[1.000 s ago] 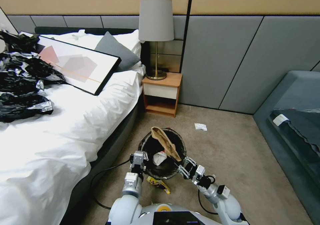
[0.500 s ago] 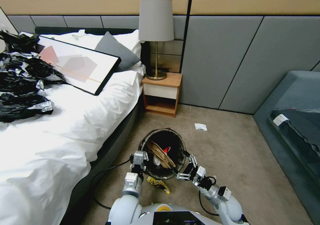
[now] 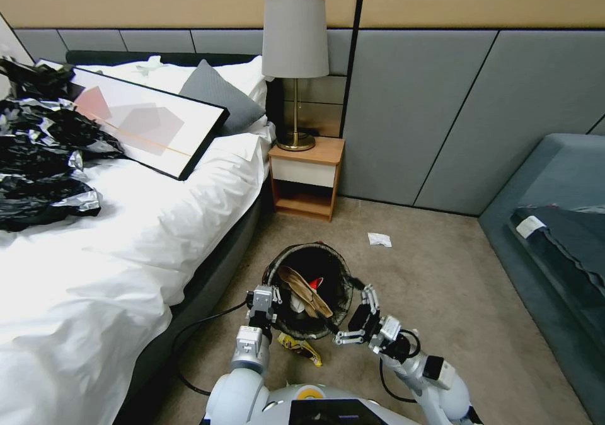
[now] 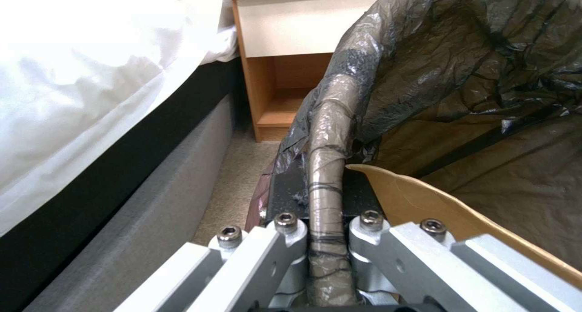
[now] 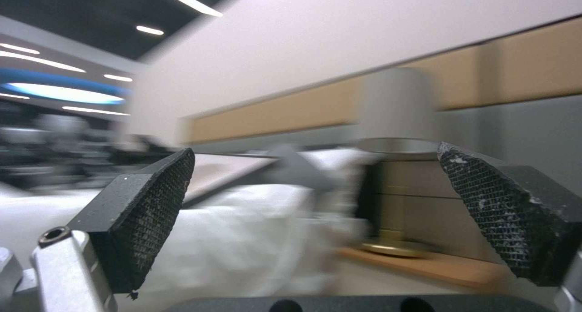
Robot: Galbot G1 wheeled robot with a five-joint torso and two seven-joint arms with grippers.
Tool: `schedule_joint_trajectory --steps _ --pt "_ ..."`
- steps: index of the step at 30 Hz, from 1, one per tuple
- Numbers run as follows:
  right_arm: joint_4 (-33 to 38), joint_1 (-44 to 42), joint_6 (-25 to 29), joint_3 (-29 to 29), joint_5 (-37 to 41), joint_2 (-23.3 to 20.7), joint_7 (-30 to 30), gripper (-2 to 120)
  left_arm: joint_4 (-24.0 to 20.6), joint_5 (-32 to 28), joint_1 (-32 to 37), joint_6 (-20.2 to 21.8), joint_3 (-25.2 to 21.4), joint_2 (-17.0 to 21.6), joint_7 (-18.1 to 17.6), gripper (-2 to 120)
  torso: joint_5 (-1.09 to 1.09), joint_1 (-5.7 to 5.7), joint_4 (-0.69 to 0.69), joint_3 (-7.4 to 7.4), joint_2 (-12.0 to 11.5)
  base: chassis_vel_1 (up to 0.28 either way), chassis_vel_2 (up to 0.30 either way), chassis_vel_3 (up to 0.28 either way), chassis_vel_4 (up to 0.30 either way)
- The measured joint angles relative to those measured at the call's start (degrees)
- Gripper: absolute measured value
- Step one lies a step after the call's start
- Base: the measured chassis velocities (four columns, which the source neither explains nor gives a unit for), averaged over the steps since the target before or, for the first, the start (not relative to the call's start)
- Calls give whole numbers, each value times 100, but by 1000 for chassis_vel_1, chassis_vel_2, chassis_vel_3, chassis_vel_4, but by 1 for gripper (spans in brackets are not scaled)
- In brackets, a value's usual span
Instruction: Pick up the trash bin, then pick up the garbage from the floor and place it into the trash bin.
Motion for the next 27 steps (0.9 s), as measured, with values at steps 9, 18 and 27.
schedule_joint_trajectory --steps 9,18,27 --pt "-226 -294 184 351 -951 596 2351 100 -17 21 26 -12 -43 -34 -2 1 2 0 -1 0 0 0 0 0 0" --pt "-1553 -188 774 575 -884 692 2314 100 -43 51 65 -14 -9 -61 1 1 2 0 -1 0 0 0 0 0 0" --pt "-1840 -103 944 604 -910 782 2323 100 -101 37 93 -77 -47 -45 22 1 1 0 -1 0 0 0 0 0 0"
